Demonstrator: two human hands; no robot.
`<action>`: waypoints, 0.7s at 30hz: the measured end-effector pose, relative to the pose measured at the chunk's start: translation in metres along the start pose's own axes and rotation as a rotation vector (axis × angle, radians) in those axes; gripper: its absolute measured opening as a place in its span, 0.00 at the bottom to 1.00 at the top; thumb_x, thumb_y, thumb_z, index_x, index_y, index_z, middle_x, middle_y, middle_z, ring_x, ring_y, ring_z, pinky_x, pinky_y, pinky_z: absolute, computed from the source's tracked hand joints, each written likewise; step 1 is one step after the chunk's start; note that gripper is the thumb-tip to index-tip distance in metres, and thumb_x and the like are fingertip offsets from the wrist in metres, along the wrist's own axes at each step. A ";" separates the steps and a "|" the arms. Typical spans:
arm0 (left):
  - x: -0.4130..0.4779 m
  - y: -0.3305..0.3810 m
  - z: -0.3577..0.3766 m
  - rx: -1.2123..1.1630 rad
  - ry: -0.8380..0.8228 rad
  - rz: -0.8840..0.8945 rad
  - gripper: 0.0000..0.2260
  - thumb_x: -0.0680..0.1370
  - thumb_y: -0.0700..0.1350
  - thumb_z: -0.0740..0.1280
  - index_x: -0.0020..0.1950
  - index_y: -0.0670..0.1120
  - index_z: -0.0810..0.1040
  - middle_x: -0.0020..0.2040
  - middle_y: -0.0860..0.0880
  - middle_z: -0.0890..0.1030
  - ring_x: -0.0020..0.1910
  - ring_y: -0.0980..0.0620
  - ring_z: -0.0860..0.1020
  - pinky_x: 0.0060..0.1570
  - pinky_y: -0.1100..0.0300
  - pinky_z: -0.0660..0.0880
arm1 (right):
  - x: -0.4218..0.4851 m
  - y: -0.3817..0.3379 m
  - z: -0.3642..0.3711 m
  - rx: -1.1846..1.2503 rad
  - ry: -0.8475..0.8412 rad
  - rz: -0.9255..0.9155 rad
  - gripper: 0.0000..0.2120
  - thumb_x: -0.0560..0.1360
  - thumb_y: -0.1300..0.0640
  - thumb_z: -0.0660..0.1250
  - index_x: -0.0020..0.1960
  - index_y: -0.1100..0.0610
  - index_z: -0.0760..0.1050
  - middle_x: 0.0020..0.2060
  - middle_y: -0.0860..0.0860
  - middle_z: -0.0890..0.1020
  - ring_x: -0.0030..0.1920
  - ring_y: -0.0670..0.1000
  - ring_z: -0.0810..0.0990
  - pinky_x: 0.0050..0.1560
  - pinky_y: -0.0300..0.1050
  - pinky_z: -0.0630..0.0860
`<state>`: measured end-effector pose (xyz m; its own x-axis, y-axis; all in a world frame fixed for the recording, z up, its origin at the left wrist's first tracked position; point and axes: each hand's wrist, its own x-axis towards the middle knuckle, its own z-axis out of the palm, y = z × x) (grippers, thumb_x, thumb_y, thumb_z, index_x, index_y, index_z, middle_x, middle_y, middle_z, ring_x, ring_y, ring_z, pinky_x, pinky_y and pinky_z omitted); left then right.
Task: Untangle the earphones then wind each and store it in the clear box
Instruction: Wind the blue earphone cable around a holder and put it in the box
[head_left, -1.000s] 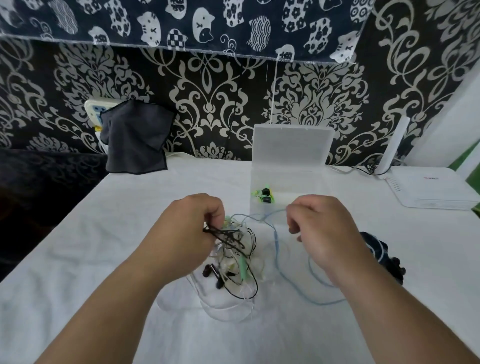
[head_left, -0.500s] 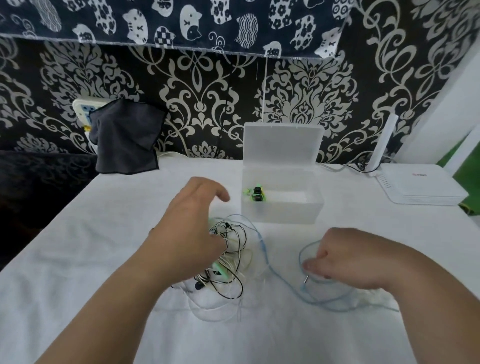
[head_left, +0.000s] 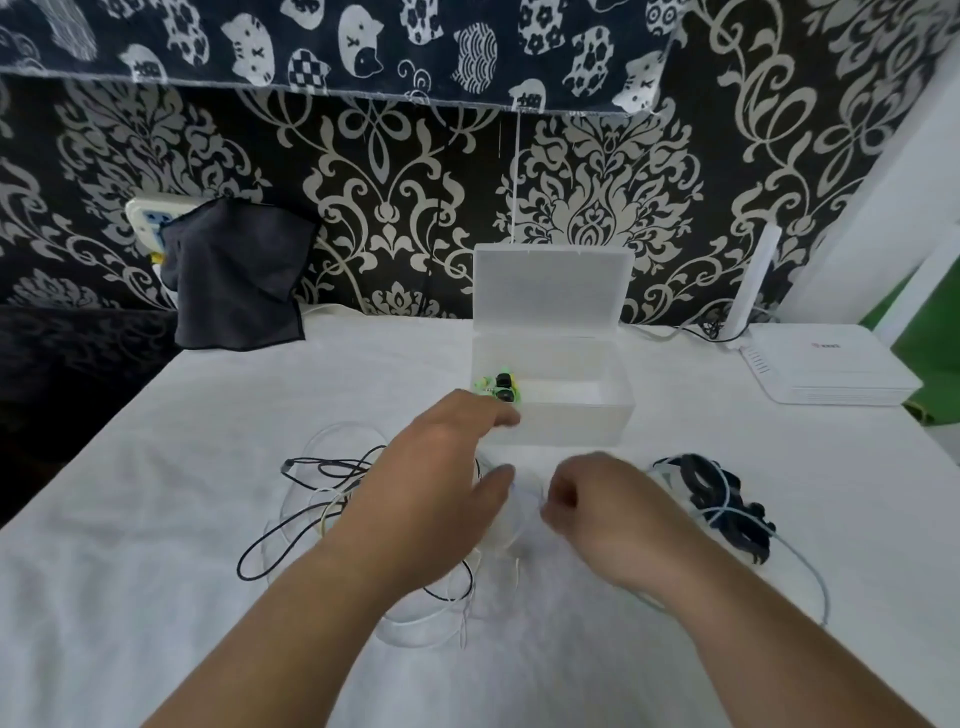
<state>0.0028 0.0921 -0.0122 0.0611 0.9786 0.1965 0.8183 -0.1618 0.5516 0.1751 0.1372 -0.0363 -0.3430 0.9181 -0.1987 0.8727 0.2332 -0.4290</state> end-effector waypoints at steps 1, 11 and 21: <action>-0.001 0.001 0.000 -0.018 -0.013 0.010 0.23 0.77 0.49 0.70 0.71 0.58 0.69 0.66 0.64 0.72 0.63 0.66 0.69 0.56 0.81 0.60 | -0.004 -0.005 -0.013 0.095 0.064 -0.044 0.10 0.78 0.51 0.67 0.39 0.51 0.74 0.36 0.47 0.80 0.40 0.48 0.79 0.39 0.44 0.73; 0.005 0.000 -0.005 -0.152 0.024 -0.111 0.08 0.80 0.48 0.66 0.41 0.52 0.77 0.37 0.51 0.81 0.27 0.57 0.70 0.29 0.65 0.66 | -0.037 -0.018 -0.102 1.671 0.147 -0.304 0.02 0.70 0.58 0.59 0.41 0.56 0.66 0.40 0.56 0.85 0.36 0.52 0.83 0.37 0.41 0.78; 0.007 -0.024 -0.021 -0.053 0.116 -0.202 0.09 0.80 0.49 0.66 0.42 0.53 0.83 0.43 0.56 0.83 0.38 0.59 0.77 0.37 0.68 0.69 | -0.033 0.019 -0.119 1.525 0.391 0.135 0.09 0.72 0.63 0.59 0.34 0.56 0.67 0.26 0.53 0.79 0.29 0.50 0.71 0.32 0.40 0.70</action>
<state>-0.0281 0.1005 -0.0070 -0.1693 0.9710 0.1686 0.7762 0.0260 0.6299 0.2440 0.1496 0.0665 0.0230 0.9834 -0.1801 -0.3499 -0.1609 -0.9229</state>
